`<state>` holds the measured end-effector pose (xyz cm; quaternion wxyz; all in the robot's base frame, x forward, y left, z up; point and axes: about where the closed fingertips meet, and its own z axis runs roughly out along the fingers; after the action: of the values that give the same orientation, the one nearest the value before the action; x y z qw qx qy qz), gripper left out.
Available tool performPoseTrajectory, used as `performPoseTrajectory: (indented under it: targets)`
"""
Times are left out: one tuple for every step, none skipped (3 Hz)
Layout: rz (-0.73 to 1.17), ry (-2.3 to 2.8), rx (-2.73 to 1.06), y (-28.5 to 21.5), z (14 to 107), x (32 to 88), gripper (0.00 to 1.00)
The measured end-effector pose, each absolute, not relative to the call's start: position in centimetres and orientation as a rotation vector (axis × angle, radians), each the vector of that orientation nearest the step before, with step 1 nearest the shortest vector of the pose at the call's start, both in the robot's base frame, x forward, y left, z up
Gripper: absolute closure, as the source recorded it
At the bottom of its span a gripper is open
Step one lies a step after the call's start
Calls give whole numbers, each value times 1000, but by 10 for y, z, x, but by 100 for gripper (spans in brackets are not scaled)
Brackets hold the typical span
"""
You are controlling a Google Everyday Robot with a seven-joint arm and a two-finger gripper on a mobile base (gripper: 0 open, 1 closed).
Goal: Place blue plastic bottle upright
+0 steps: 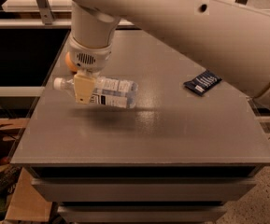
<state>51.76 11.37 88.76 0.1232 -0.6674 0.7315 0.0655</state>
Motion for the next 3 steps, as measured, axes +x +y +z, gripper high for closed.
performPoseTrajectory:
  targets:
    - [319,1962,-1913,116,924,513,100]
    - [505,1770,-1839,118,943,514,100]
    - [569,1695,-1824,111,954,506,100]
